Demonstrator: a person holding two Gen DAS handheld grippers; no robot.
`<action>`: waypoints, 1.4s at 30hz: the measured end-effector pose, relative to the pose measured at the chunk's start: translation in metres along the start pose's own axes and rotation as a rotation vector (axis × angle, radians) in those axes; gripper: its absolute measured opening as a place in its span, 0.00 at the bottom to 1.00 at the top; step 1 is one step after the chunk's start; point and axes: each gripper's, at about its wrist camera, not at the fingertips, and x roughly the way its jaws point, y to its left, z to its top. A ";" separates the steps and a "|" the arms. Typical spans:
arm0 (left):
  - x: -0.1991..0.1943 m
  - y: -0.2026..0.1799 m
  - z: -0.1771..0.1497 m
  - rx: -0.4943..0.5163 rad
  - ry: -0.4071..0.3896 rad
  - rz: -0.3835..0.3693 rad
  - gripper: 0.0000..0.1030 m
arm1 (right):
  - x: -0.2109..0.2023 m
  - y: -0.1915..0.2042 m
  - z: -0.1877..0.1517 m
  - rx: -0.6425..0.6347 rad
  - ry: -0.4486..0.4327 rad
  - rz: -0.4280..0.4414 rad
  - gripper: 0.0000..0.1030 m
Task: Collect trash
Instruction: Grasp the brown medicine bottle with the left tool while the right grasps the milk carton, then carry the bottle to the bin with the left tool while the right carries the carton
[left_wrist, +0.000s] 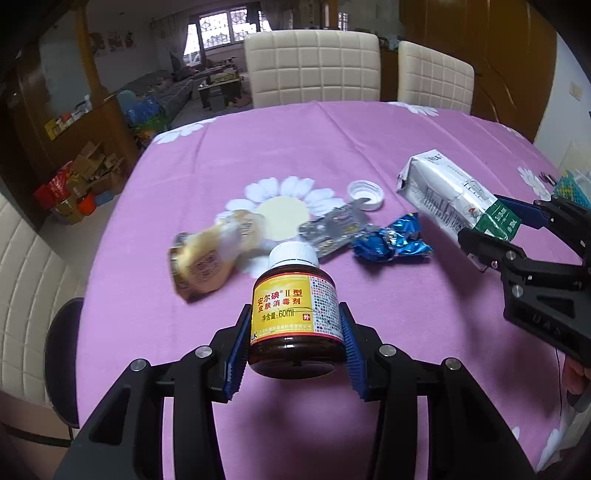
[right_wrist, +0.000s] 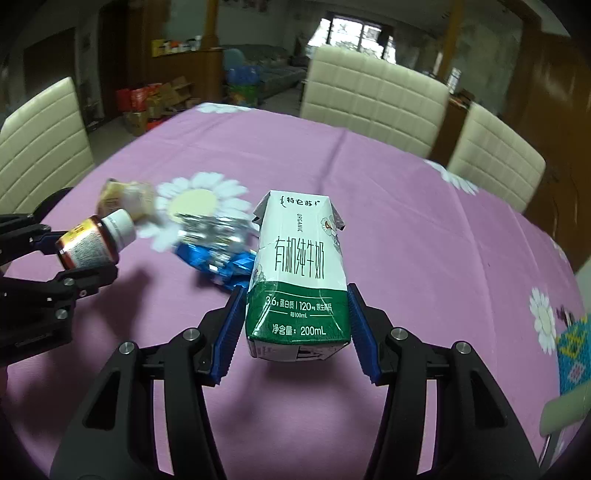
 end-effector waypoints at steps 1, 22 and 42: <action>-0.003 0.006 -0.002 -0.009 -0.004 0.006 0.42 | -0.002 0.008 0.003 -0.016 -0.008 0.014 0.53; -0.047 0.158 -0.046 -0.231 -0.059 0.229 0.42 | -0.017 0.195 0.073 -0.332 -0.136 0.265 0.51; -0.065 0.250 -0.085 -0.391 -0.048 0.373 0.42 | -0.006 0.315 0.113 -0.526 -0.173 0.437 0.51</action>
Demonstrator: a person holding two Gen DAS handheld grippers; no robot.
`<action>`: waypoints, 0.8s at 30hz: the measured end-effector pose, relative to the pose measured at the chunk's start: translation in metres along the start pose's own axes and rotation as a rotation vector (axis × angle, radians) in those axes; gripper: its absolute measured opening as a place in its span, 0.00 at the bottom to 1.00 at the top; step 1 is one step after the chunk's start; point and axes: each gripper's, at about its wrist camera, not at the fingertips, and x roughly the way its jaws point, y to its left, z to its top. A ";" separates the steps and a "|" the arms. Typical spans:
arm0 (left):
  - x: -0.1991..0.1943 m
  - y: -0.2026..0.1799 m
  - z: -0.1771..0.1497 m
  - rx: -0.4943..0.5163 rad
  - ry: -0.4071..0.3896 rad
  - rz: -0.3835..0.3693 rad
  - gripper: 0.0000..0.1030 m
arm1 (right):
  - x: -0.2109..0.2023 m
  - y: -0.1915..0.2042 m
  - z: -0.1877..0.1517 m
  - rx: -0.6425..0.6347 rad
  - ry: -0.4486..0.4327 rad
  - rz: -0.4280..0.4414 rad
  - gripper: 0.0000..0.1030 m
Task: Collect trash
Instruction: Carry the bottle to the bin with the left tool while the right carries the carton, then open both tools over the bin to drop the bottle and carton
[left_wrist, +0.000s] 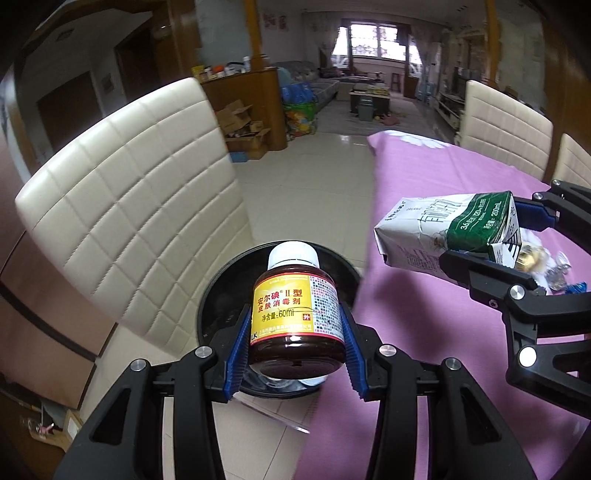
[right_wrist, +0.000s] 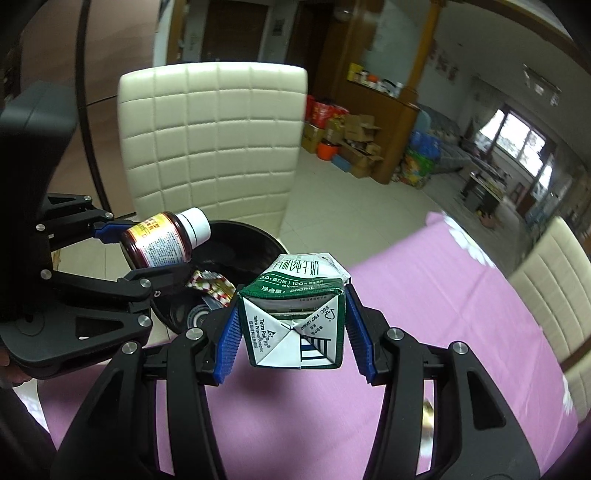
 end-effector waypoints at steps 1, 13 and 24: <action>0.001 0.002 0.000 -0.004 0.001 0.005 0.42 | 0.004 0.002 0.004 -0.009 -0.004 0.009 0.51; 0.012 0.038 0.010 -0.074 0.002 0.080 0.42 | 0.030 0.023 0.039 -0.079 -0.052 0.093 0.51; 0.026 0.060 0.022 -0.113 0.005 0.129 0.42 | 0.047 0.021 0.055 -0.078 -0.071 0.118 0.78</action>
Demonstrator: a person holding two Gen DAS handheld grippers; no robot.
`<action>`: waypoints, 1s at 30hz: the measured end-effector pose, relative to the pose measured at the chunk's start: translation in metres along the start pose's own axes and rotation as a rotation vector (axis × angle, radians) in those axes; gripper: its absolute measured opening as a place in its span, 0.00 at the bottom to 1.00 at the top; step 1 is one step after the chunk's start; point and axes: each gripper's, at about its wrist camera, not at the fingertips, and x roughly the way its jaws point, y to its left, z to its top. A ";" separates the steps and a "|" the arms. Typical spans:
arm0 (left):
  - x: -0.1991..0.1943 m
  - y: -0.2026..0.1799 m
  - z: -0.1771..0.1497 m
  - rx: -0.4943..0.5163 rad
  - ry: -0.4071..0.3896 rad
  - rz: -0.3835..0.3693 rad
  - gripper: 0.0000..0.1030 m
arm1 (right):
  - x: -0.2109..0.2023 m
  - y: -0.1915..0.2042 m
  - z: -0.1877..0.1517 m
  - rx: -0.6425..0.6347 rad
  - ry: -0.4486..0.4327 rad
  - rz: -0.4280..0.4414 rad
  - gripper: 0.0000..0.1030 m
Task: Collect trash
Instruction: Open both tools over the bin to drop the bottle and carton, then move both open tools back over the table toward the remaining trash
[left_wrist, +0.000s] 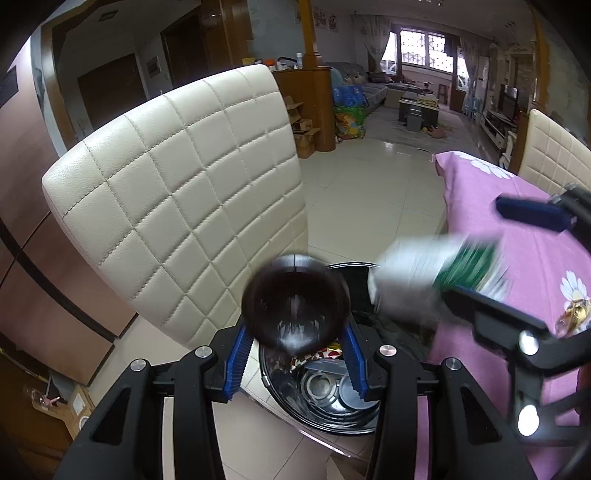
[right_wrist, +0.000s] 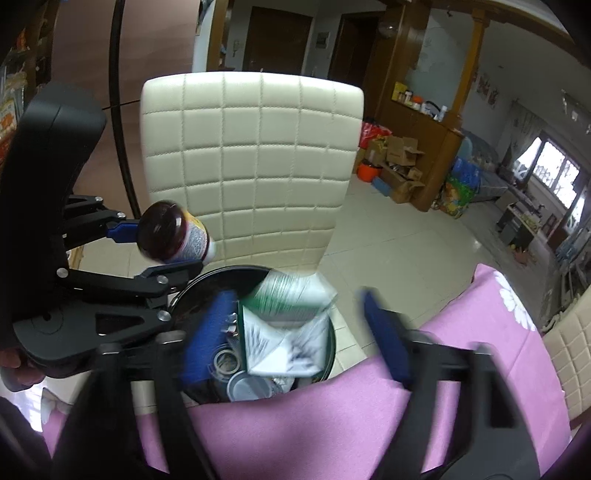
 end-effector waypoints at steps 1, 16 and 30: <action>0.001 0.000 0.000 -0.001 0.002 0.000 0.42 | 0.000 -0.002 0.000 0.007 -0.002 0.003 0.77; 0.002 -0.023 0.005 0.041 -0.009 -0.040 0.42 | -0.004 -0.035 -0.031 0.108 0.063 -0.072 0.76; 0.005 -0.034 0.007 0.055 0.012 -0.051 0.42 | -0.016 -0.053 -0.054 0.182 0.091 -0.100 0.76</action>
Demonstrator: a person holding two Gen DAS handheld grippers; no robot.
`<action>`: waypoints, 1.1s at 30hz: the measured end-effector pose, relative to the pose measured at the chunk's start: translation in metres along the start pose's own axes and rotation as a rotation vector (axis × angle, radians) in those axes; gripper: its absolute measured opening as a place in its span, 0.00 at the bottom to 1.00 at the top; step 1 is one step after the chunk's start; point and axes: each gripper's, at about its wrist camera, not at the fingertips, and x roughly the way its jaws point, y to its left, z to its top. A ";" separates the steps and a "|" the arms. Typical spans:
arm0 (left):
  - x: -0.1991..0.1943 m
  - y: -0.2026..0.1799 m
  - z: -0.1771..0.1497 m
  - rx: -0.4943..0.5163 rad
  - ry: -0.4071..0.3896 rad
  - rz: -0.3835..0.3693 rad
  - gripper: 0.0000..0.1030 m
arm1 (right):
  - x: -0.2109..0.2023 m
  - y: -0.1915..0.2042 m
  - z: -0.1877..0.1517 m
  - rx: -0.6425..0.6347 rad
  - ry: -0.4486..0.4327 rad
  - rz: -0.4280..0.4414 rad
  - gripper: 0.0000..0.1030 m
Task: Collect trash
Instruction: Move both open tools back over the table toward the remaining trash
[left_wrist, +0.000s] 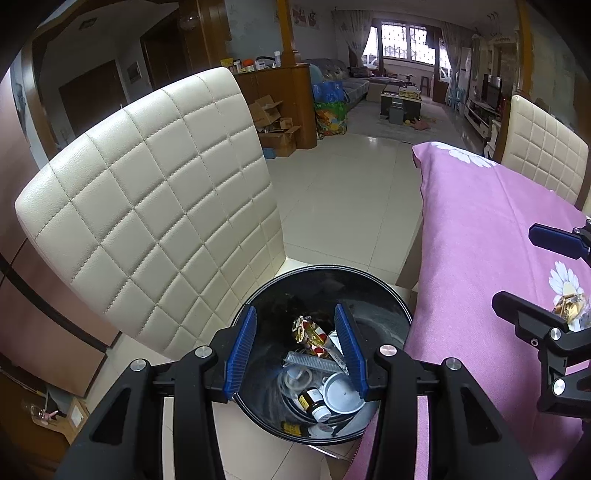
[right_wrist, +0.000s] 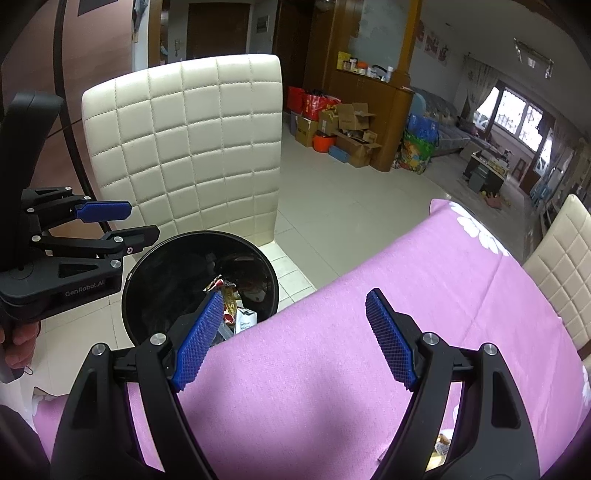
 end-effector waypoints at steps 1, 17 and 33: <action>0.000 -0.001 0.000 0.000 0.003 -0.002 0.42 | -0.001 0.000 -0.001 0.003 0.001 -0.002 0.76; -0.018 -0.073 -0.016 0.119 0.034 -0.144 0.68 | -0.049 -0.034 -0.059 0.101 0.040 -0.143 0.67; -0.031 -0.217 -0.027 0.387 0.052 -0.376 0.79 | -0.110 -0.144 -0.178 0.433 0.154 -0.422 0.79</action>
